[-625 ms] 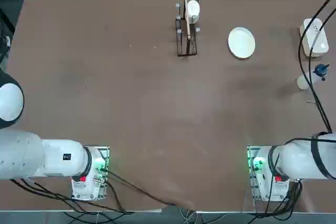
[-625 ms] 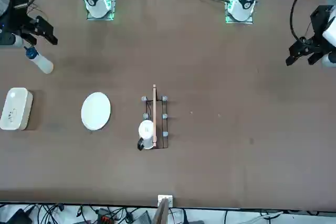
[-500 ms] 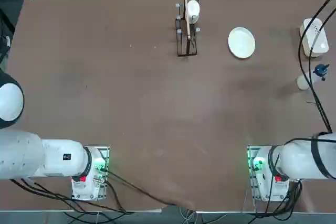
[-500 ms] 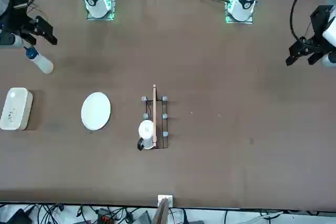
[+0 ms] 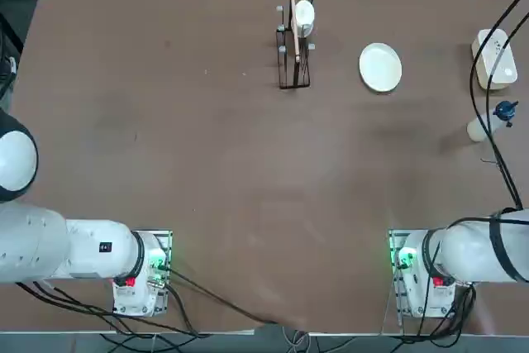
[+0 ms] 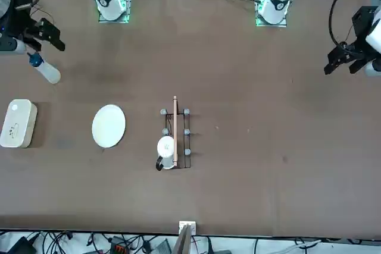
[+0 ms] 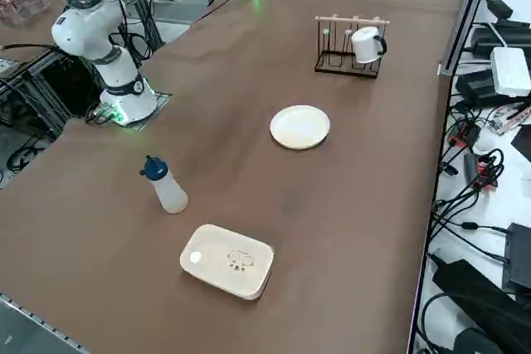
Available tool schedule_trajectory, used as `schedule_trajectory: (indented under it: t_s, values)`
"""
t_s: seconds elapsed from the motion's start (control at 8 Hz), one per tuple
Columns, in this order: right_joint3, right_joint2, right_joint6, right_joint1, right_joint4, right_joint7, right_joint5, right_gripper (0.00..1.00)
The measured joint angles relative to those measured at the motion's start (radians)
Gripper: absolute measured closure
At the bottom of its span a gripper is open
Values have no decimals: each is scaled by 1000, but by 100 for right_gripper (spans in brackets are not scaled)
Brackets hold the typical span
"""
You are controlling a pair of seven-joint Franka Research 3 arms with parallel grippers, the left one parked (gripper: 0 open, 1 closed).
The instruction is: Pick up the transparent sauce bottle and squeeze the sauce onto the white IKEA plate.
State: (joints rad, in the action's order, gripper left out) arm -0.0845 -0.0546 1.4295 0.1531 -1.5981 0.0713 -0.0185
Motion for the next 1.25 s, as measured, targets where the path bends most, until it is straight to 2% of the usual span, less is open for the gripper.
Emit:
schedule_trajectory:
  t_s: [0.25,0.75,1.25]
  values:
    - [0,10,-50,-3,0,1,4,0]
    - [-2,52,-232,-4,-1,59,139,0]
    - [0,219,-255,10,-10,290,303,0]
